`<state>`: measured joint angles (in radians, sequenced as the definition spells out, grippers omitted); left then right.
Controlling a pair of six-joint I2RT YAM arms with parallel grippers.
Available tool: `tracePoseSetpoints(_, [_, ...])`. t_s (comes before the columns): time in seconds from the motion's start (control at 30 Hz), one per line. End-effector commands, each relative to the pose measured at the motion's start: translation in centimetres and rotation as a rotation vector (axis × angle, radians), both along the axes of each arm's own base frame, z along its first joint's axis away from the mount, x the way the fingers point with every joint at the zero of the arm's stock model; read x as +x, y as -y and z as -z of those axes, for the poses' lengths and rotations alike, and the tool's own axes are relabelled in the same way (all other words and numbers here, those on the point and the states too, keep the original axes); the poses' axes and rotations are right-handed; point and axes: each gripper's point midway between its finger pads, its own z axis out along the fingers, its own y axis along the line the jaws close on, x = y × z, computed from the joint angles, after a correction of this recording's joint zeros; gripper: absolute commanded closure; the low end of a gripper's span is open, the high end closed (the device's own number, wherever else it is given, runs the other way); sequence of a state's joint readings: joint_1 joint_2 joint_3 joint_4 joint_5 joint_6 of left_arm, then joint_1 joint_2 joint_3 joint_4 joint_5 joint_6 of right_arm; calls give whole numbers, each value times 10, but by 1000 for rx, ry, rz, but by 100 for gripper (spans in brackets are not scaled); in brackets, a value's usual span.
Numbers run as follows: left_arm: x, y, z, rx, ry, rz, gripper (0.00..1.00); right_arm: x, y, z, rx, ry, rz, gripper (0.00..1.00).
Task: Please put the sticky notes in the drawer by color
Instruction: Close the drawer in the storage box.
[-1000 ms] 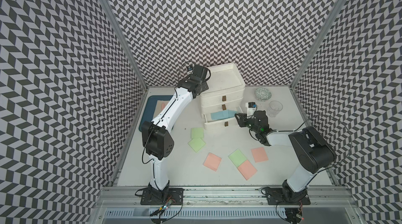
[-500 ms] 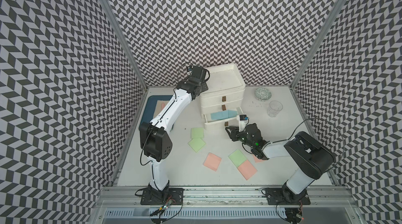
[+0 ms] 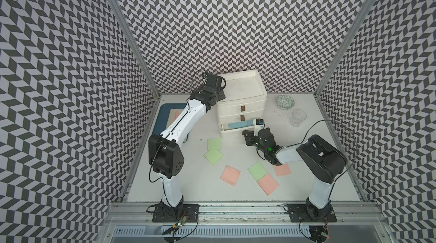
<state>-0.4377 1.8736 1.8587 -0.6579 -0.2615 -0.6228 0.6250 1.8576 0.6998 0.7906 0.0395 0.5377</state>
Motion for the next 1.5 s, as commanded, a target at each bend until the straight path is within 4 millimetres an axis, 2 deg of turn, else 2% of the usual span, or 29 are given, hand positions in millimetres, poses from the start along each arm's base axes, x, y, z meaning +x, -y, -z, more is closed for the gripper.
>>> tracePoseSetpoints(0.0, [-19,7,20,-62,-108,39,97,16,-2,-19,47,75,36,78])
tracePoseSetpoints(0.2, [-20,9,19,-65,-111,50,97,32,-1,-30,120,165,101,78])
tracePoseSetpoints(0.33, [-22,8,17,-65,-108,51,97,42,-4,-25,144,207,122,77])
tracePoseSetpoints(0.5, [-24,10,17,-72,-113,62,97,39,-1,-35,212,282,135,76])
tracePoseSetpoints(0.67, [-26,11,12,-81,-106,73,97,47,-10,-27,191,230,125,69])
tracePoseSetpoints(0.83, [-28,15,11,-99,-102,92,97,60,-28,-10,178,132,103,68])
tracePoseSetpoints(0.97, [-29,14,9,-88,-98,96,97,57,-27,-2,180,110,101,67])
tracePoseSetpoints(1.13, [-26,15,10,-97,-95,108,97,32,-15,-29,189,195,74,64])
tracePoseSetpoints(1.27, [-24,15,12,-96,-97,110,97,19,-4,-56,190,244,75,59])
tracePoseSetpoints(1.33, [-23,15,13,-98,-98,114,97,15,-5,-70,206,265,56,55])
tracePoseSetpoints(1.47, [-22,17,14,-110,-98,123,97,11,-12,-83,233,253,9,52])
